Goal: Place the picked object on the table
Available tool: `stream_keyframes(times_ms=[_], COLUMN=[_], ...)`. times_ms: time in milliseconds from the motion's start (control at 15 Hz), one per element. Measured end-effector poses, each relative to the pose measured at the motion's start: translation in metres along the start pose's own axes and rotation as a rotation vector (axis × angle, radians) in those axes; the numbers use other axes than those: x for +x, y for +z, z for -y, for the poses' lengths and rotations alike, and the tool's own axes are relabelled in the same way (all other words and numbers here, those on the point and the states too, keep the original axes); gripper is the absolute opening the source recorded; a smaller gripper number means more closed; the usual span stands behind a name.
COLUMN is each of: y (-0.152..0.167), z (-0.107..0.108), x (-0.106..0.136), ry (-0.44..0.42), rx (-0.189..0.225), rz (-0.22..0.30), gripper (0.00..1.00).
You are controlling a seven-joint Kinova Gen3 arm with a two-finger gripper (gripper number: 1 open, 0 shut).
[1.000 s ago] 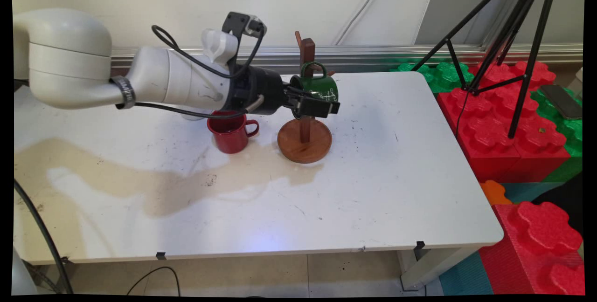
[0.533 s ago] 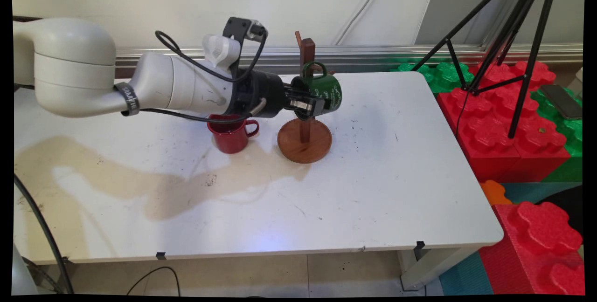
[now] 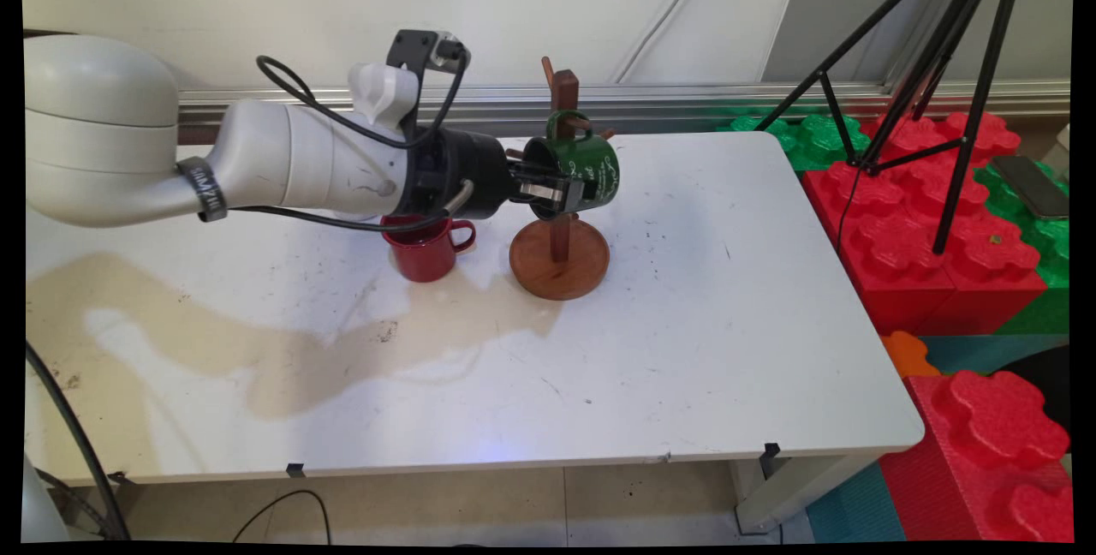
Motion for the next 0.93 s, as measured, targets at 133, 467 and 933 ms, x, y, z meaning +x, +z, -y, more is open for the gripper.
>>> stream_keyframes(times_ms=[133,467,933], y=[-0.005,-0.014,-0.029], z=[-0.004,-0.016,-0.035], x=[0.000,0.002,-0.001], ry=[-0.005,0.008,0.042], rx=[-0.010,-0.047,-0.110], rz=[-0.005,-0.017,-0.008], gripper=[0.00,0.00,0.00])
